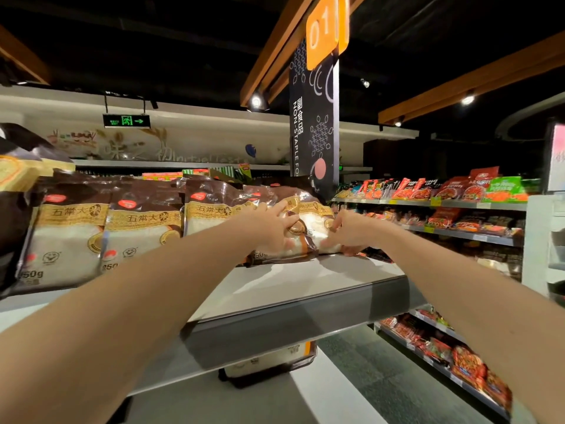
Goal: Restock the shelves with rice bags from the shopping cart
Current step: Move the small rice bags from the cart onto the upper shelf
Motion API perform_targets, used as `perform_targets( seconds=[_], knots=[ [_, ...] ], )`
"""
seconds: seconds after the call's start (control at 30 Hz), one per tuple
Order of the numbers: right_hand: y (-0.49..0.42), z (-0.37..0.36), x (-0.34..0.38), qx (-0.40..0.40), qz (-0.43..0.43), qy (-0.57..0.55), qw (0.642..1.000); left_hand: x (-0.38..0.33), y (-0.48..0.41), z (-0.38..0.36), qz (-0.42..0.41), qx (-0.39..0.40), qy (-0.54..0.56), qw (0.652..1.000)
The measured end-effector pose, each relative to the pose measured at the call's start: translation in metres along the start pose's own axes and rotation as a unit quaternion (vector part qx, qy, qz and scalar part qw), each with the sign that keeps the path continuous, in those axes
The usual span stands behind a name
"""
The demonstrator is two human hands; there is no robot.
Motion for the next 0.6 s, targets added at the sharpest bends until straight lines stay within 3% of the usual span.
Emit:
perform_targets(
  seconds=[0.23, 0.37, 0.5, 0.6],
  knots=[
    [0.013, -0.003, -0.002, 0.015, 0.04, -0.077, 0.996, -0.005, -0.001, -0.008, 0.027, 0.019, 0.063, 0.997],
    [0.034, -0.002, -0.002, 0.03, 0.065, -0.055, 0.996, -0.01, 0.006, -0.002, 0.034, 0.041, 0.092, 0.994],
    [0.044, 0.01, -0.006, -0.086, 0.051, -0.098, 0.99, -0.027, 0.017, 0.011, 0.0, 0.057, 0.183, 0.982],
    [0.061, 0.017, -0.016, -0.203, 0.088, -0.182, 0.958, -0.043, 0.023, 0.024, -0.063, 0.002, 0.237, 0.97]
  ],
)
Point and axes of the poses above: each hand's wrist, its own y-axis away from the middle knuckle, its own z-axis out of the back of the hand, x = y × z, the point moved 3 cm from there along -y, towards the middle knuckle, and after that the axes turned 12 degrees about x, right-handed, at the moved point
